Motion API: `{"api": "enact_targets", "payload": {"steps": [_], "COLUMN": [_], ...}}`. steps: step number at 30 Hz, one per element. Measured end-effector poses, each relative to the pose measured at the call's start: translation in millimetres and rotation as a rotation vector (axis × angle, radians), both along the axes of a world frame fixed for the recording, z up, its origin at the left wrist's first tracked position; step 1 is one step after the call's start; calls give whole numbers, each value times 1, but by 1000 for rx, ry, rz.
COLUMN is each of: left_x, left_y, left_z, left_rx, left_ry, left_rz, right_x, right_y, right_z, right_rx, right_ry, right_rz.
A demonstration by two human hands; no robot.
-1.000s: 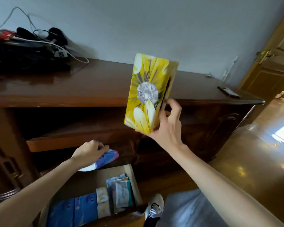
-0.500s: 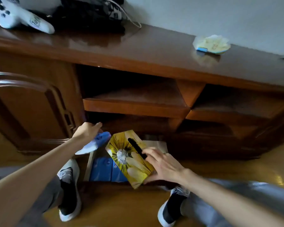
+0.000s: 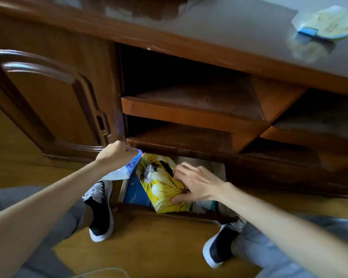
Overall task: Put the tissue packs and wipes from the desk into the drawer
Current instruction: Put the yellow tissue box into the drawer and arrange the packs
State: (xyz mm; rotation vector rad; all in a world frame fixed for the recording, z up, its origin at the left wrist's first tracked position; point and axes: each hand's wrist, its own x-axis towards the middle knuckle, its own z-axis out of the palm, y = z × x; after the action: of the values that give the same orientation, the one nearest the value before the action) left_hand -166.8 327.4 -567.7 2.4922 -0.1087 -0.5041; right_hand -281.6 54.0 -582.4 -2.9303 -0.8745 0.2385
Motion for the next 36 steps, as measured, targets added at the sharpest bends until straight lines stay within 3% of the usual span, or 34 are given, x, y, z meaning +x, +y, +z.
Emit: {"api": "enact_targets", "payload": {"steps": [5,9,13,16,20,27,31,33,36], "left_x": [-5,-5,1,6,12,21,21,21,20], "left_y": [-1,-1,-2,-1,5,14,12,10,7], "left_z": [-3,1,7,8,8,1,0,-1,-1], "left_rx": [29,16,-2,4,-28,-72,-81,-83,-96], "left_ry": [3,-10,-39,-77,-81,-51,-27,-21,-11], "left_rz": [-23,-19,29,77,123,203,208,205,191], "right_x": [13,17,20,24,31,37,18,12,11], "right_y": [25,37,28,21,17,13,12,13,8], "right_z": [1,1,7,10,-1,-1,2,0,-6], "right_rx": [7,83,180,63,-52,29,-106,-168,-138], "right_ry": [443,605,497,378,371,455,276,217,325], "right_rz": [-414,-489,-516,-445,-413,-563,-526,-574,-800]}}
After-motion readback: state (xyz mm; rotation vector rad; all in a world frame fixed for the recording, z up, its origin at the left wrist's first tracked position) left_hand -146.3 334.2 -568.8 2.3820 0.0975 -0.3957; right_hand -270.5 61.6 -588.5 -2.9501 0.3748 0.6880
